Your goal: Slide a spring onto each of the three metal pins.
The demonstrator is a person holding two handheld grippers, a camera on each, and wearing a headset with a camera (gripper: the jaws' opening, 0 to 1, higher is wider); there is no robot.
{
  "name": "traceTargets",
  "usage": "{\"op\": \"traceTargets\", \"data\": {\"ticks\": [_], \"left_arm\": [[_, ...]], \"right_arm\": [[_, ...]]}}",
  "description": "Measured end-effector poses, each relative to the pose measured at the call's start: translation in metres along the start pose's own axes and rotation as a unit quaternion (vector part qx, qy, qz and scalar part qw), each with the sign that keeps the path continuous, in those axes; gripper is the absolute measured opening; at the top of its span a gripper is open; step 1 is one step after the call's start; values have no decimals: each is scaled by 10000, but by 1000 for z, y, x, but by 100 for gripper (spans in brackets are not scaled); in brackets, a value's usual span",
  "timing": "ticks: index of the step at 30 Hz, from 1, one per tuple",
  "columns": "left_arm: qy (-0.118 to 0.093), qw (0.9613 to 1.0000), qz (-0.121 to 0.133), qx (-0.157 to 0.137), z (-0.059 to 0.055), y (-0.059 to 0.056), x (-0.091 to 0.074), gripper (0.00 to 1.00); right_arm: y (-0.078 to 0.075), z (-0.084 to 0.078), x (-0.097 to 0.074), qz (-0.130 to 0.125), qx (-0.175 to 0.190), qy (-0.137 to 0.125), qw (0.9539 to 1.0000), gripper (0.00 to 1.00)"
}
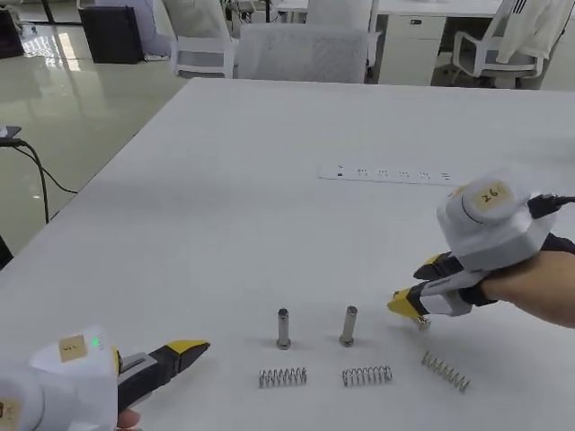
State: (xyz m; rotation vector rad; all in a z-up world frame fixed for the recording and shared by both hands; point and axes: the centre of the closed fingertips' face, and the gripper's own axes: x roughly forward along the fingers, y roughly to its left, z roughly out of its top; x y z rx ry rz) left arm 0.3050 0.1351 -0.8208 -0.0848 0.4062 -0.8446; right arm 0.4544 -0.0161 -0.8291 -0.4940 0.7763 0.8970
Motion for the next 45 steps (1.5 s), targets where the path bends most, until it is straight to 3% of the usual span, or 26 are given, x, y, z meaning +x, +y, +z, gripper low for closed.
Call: {"op": "traceTargets", "data": {"ticks": [13, 22, 34, 45], "left_arm": [[-5, 10000, 17, -24, 0, 1, -1, 94], [-15, 10000, 20, -43, 0, 1, -2, 94], [-47, 10000, 20, -50, 1, 1, -2, 94], [-48, 10000, 19, -71, 1, 2, -2, 94]], "right_arm": [[-12, -7, 15, -208, 364, 260, 9988, 15], [-15, -9, 23, -280, 597, 481, 9967, 9], [-17, -17, 28, -350, 862, 740, 9929, 6], [-13, -21, 32, -340, 833, 949, 9914, 6]]}}
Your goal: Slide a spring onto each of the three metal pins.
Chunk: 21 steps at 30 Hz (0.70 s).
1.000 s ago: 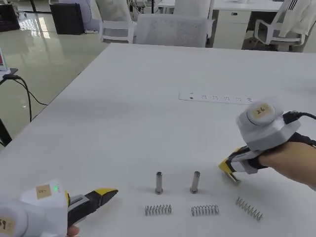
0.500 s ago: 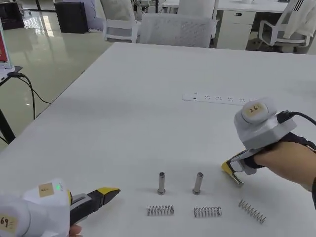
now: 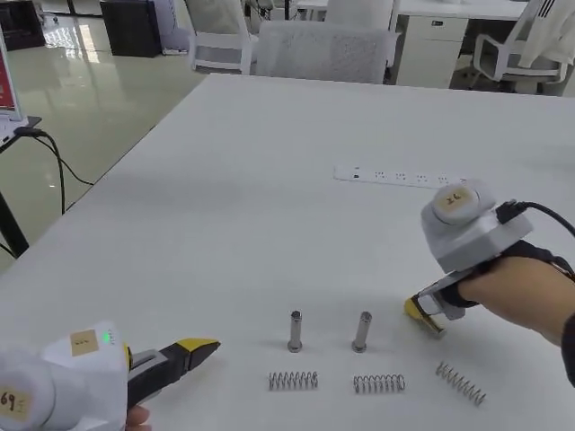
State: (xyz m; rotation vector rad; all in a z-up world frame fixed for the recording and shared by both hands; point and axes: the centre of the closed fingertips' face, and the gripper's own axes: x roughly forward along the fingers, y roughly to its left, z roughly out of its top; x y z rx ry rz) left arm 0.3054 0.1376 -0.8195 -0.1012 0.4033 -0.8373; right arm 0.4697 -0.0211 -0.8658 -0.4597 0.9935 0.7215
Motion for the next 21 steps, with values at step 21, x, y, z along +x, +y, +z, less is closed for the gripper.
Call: {"op": "traceTargets", "data": {"ticks": [21], "left_arm": [[68, 10000, -24, 55, -2, -2, 0, 93]], "right_arm": [[10, 7, -33, -4, 144, -372, 9992, 5]]}}
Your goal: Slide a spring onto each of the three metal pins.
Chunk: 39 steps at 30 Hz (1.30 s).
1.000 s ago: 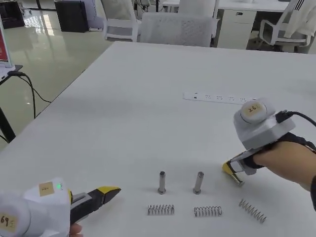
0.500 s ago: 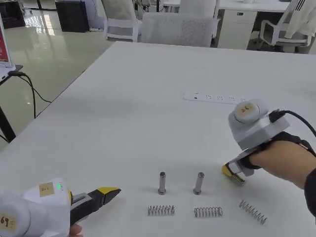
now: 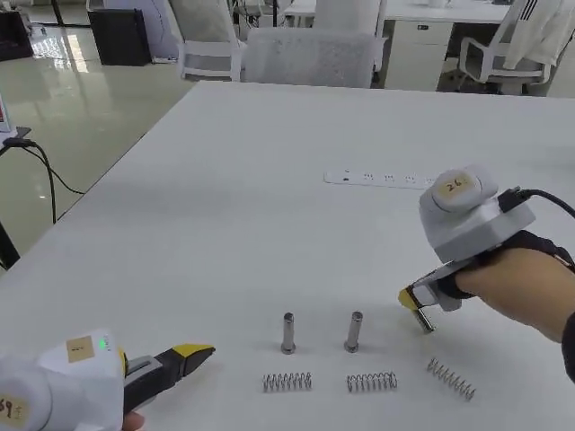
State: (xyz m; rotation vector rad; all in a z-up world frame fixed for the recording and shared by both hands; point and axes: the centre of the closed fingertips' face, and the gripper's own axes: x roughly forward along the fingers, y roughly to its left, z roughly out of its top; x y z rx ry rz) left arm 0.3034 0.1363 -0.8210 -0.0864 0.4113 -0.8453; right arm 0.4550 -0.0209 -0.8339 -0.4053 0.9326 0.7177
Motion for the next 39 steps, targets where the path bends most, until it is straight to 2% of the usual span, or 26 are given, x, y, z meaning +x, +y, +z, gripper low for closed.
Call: {"op": "traceTargets", "data": {"ticks": [6, 15, 24, 30, 39], "left_arm": [[12, 10000, -19, 12, 0, -1, 1, 93], [52, 10000, -69, 39, -1, -3, 2, 93], [78, 9999, -82, 56, -3, -3, 2, 93], [95, 9999, -82, 74, -3, -3, 2, 93], [118, 9999, -97, 75, -4, -4, 2, 93]], "right_arm": [[5, -6, -14, -11, 2, -98, 10000, 5], [8, -18, -25, -44, 81, -228, 9997, 5], [6, -28, -31, -52, 209, -283, 9994, 5], [10, -35, -35, -63, 218, -282, 9993, 5], [11, -36, -36, -60, 242, -280, 9993, 5]]}}
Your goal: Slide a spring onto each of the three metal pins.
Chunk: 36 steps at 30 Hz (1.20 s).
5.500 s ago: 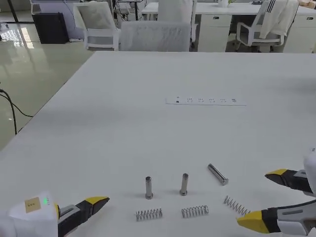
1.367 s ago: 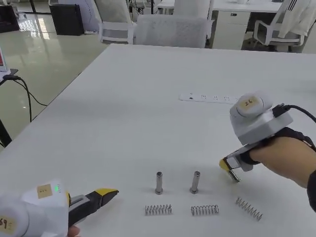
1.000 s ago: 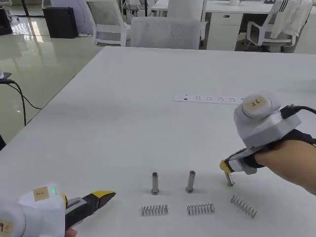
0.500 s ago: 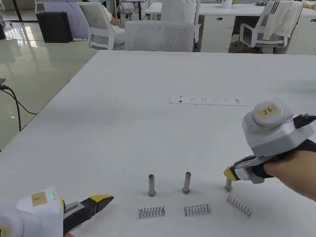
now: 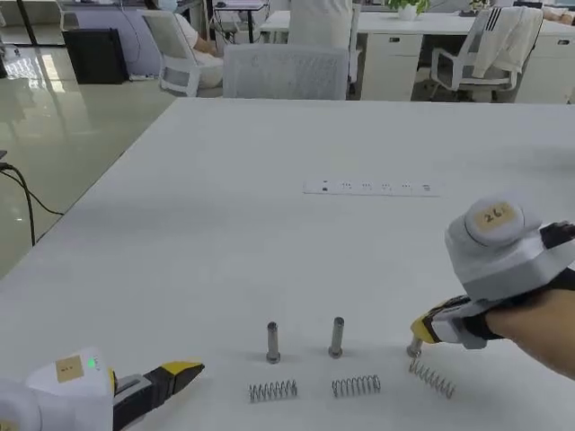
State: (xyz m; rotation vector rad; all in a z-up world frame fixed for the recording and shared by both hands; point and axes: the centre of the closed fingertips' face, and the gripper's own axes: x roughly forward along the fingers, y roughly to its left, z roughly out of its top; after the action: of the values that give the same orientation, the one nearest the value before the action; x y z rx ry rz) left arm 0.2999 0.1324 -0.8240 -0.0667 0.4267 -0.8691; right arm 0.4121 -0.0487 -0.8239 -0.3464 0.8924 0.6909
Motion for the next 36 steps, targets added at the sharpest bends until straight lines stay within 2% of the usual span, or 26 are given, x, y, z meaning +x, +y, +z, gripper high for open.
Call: {"op": "traceTargets", "data": {"ticks": [15, 19, 28, 36], "left_arm": [[-12, 10000, -1, -8, 1, -1, 0, 93], [-25, 10000, 6, -16, 1, 0, 0, 93], [-26, 10000, 12, -25, 1, 0, 0, 93], [-9, 10000, 10, -28, 1, -1, 1, 93]], "right_arm": [[1, -1, -1, 41, -125, -85, 9999, 6], [2, -4, 1, 41, -223, -66, 9997, 12], [2, -5, -1, 75, -229, -118, 9996, 14], [5, -14, -4, 104, -234, -94, 9996, 15]]}}
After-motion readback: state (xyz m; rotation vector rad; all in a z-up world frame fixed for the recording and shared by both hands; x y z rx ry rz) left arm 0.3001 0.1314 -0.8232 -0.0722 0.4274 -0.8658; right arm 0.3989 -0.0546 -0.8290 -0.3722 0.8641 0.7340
